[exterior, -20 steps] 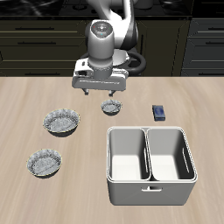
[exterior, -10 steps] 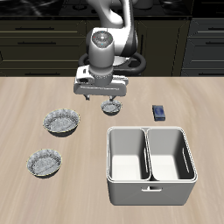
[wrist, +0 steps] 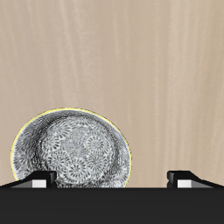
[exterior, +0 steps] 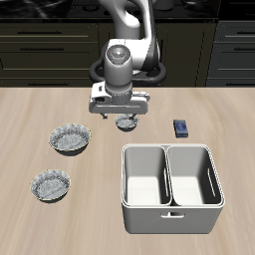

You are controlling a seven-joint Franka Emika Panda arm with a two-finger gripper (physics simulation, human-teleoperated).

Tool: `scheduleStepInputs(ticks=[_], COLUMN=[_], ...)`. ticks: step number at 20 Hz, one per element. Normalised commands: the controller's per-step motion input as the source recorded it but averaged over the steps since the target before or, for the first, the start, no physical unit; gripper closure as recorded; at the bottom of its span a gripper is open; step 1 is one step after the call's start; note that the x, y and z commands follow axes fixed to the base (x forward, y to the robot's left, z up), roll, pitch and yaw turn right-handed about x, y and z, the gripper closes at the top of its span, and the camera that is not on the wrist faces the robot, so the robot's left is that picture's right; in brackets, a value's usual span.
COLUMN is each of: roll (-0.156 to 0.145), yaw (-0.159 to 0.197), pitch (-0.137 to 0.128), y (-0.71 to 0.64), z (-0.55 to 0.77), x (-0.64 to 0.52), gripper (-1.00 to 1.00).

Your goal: Stack the smallest bowl on the middle-sized bowl

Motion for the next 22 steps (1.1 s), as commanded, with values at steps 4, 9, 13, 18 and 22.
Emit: scheduleStepInputs(ticks=[4,9,13,18,22], roll=[0.005,0.001,-0.01,0.023,0.014], yaw=[-0.014,0.001,-0.002,-0.043,0.001], pitch=[0.023,0.029,0.033,0.006,0.005], y=[0.07,-0.01,-0.05,-0.02,-0.02], z=[-0.14,-0.14,-0.22,-0.14,-0.06], x=[-0.04,0.0,0.02,-0.02,-0.02], gripper=[-1.0,-1.0,-1.0,1.0,1.0])
